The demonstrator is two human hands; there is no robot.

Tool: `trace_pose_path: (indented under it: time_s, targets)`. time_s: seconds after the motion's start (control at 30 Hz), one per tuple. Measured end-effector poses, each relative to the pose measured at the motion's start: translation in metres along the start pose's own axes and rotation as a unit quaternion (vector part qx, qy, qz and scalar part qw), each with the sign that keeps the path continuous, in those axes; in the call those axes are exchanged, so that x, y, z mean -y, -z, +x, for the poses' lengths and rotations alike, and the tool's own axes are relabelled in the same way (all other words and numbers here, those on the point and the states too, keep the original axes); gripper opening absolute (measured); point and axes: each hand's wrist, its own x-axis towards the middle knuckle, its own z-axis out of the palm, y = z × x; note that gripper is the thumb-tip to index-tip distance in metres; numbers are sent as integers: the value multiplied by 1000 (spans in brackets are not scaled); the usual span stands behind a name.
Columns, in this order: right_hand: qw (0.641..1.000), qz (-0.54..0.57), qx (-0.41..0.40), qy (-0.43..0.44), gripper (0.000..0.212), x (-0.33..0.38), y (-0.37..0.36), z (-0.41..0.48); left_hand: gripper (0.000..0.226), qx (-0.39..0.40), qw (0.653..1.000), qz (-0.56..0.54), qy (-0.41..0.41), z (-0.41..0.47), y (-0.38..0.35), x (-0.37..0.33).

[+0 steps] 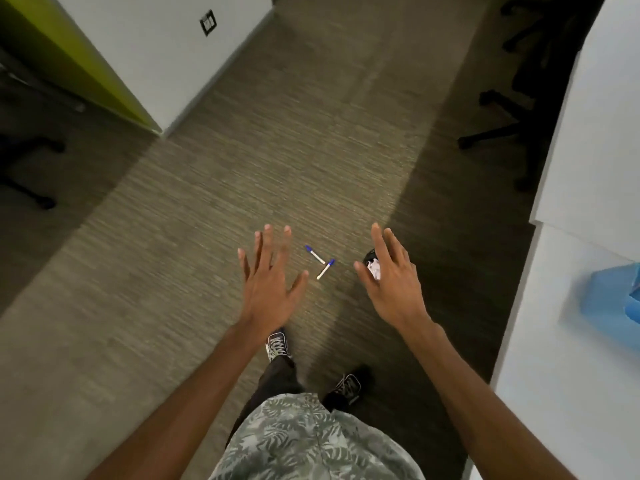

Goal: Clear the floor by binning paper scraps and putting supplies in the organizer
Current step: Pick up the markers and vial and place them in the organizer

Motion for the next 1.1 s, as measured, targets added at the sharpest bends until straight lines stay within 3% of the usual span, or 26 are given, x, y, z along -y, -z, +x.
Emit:
trace_pose_path:
  time_s: [0.37, 0.63, 0.87, 1.1]
  targets:
    - [998, 1, 51, -23, 78, 69, -89, 60, 84, 48, 998, -4, 35, 19, 4, 139]
    - [993, -56, 74, -68, 75, 58, -158, 113, 82, 119, 992, -7, 33, 49, -31, 200]
    - [992, -37, 93, -83, 71, 4, -239, 173, 79, 146, 989, 14, 33, 83, -115, 236]
    - [977, 47, 115, -176, 64, -86, -354, 231, 79, 171, 983, 18, 58, 119, -261, 280]
